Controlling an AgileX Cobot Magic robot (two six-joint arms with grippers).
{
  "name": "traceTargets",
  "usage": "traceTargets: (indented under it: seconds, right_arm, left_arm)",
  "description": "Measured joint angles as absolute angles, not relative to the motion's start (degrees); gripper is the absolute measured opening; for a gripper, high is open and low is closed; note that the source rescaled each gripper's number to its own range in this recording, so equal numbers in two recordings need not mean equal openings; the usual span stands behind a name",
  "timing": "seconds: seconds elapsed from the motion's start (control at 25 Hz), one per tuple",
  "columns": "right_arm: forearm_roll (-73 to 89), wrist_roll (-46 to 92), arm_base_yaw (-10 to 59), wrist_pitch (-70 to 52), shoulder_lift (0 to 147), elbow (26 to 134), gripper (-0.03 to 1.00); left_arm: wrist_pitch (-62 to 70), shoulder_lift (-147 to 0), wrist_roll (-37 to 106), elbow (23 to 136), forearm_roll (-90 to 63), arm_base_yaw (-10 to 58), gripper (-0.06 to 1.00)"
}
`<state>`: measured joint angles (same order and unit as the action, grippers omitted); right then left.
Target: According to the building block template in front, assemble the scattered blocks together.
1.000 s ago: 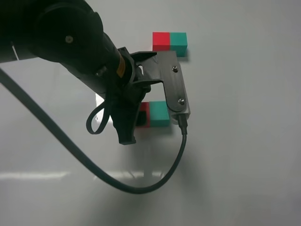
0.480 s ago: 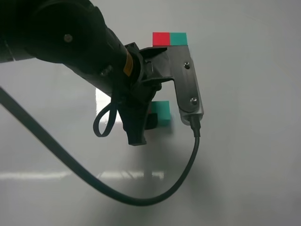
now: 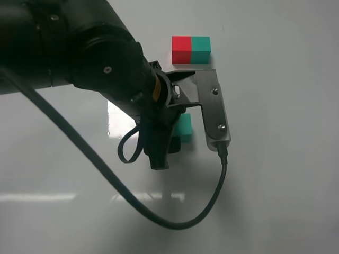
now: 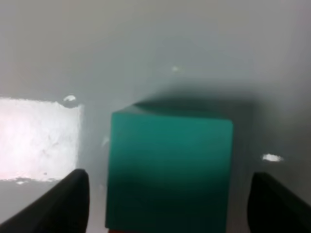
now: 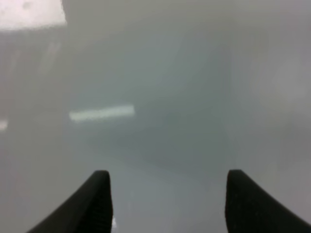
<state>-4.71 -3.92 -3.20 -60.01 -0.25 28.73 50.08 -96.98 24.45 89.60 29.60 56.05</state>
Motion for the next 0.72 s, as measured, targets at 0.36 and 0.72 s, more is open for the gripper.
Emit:
traceTargets:
  seconds: [0.36, 0.72]
  right_arm:
    - [-4.71, -3.92, -3.20, -60.01, -0.25, 28.73, 0.24]
    - [-4.71, -3.92, -3.20, -60.01, -0.25, 28.73, 0.24]
  left_arm:
    - [48.78, -97.17, 24.33, 89.60, 29.81, 55.09, 0.81]
    - [47.67, -97.17, 24.33, 89.60, 29.33, 55.09, 0.04]
